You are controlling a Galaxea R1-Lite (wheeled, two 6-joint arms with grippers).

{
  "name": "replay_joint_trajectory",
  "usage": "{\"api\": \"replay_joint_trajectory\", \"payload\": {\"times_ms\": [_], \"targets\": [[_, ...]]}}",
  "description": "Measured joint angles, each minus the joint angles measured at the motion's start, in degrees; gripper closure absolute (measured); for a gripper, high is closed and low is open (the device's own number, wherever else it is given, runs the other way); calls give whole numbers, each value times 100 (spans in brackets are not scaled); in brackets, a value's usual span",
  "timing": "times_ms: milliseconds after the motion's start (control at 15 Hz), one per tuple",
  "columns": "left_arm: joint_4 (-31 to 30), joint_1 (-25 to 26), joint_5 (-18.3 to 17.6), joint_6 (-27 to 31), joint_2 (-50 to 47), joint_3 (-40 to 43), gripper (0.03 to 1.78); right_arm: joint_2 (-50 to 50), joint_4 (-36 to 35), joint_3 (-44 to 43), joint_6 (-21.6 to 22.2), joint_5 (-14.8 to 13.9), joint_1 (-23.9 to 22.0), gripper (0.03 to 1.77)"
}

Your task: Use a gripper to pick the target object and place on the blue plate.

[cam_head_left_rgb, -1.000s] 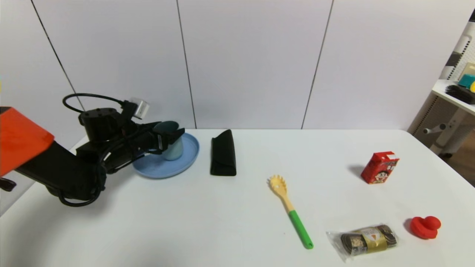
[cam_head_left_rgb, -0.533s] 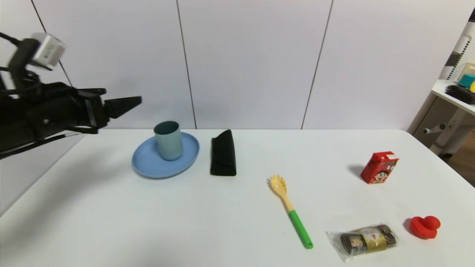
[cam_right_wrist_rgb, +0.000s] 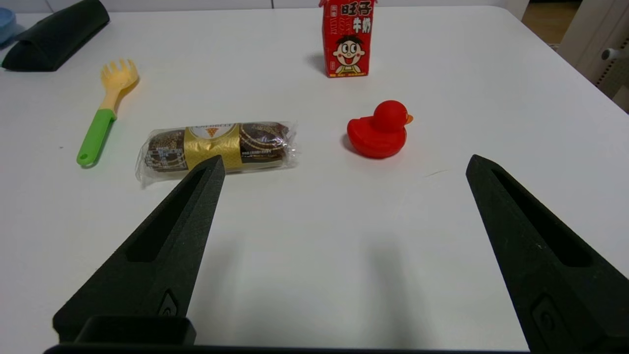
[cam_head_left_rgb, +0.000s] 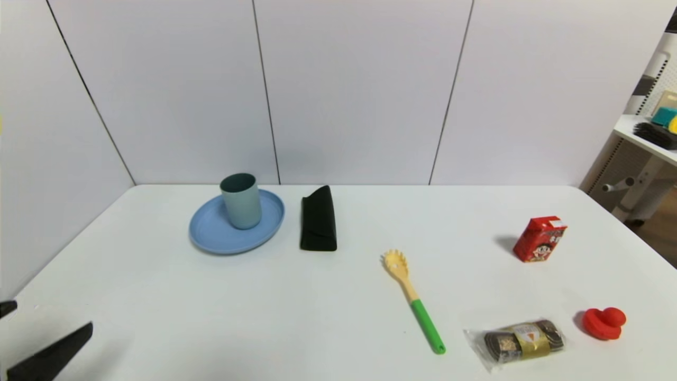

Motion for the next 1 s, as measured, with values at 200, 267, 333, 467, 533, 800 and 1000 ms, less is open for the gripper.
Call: {"api": "replay_joint_trajectory", "payload": {"times_ms": [200,267,333,467,533,800,1000], "targets": [[-22,20,35,9,-1207,1089,12,0,0,0,0,5,0,10],[-63,44,30,28,-1532,1430,12,0,2,0,2,2,0,10],[-127,89,11,69,-1875,1701,12,0,0,0,0,0,0,10],[-172,185,-11,105,-2542,2042,12,0,0,0,0,0,0,10],[-172,216,-22,113,-2823,2137,12,0,0,0,0,2,0,10],[-317,262,2,57,-3477,2310,12,0,2,0,2,0,0,10],[-321,267,15,-166,-3602,2324,12,0,2,0,0,2,0,10]]}}
